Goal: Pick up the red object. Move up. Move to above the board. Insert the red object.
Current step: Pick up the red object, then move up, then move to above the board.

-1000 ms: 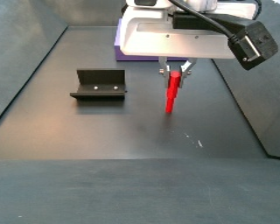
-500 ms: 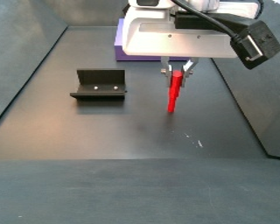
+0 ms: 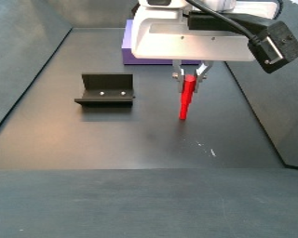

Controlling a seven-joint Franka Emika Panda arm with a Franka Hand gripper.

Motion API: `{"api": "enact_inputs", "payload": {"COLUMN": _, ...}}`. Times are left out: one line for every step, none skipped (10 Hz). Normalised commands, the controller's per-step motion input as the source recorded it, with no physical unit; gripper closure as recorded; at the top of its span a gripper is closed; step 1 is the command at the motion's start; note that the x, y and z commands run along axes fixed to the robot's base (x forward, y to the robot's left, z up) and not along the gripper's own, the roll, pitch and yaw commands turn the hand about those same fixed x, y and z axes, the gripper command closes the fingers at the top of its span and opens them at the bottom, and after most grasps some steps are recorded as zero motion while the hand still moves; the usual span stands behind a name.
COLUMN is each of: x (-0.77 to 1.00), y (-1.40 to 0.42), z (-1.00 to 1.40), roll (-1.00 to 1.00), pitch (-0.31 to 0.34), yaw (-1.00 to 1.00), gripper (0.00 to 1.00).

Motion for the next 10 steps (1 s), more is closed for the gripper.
{"api": "enact_inputs", "payload": {"x": 0.0, "y": 0.0, "z": 0.0, "roll": 0.0, "pitch": 0.0, "yaw": 0.0, "gripper": 1.0}}
{"api": "enact_inputs", "payload": {"x": 0.0, "y": 0.0, "z": 0.0, "roll": 0.0, "pitch": 0.0, "yaw": 0.0, "gripper": 1.0}}
{"api": "enact_inputs", "payload": {"x": 0.0, "y": 0.0, "z": 0.0, "roll": 0.0, "pitch": 0.0, "yaw": 0.0, "gripper": 1.0}}
{"api": "enact_inputs", "payload": {"x": 0.0, "y": 0.0, "z": 0.0, "roll": 0.0, "pitch": 0.0, "yaw": 0.0, "gripper": 1.0}}
{"api": "enact_inputs", "payload": {"x": 0.0, "y": 0.0, "z": 0.0, "roll": 0.0, "pitch": 0.0, "yaw": 0.0, "gripper": 1.0}}
{"api": "enact_inputs", "payload": {"x": 0.0, "y": 0.0, "z": 0.83, "roll": 0.0, "pitch": 0.0, "yaw": 0.0, "gripper": 1.0}}
{"api": "enact_inputs", "payload": {"x": -0.07, "y": -0.01, "z": 0.75, "roll": 0.0, "pitch": 0.055, "yaw": -0.06, "gripper": 1.0}}
{"api": "enact_inputs", "payload": {"x": -0.09, "y": 0.0, "z": 0.61, "roll": 0.02, "pitch": 0.064, "yaw": -0.06, "gripper": 1.0}}
{"api": "enact_inputs", "payload": {"x": -0.03, "y": 0.0, "z": 0.24, "roll": 0.05, "pitch": 0.03, "yaw": -0.03, "gripper": 1.0}}
{"api": "enact_inputs", "payload": {"x": 0.0, "y": 0.0, "z": 1.4, "roll": 0.0, "pitch": 0.0, "yaw": 0.0, "gripper": 1.0}}
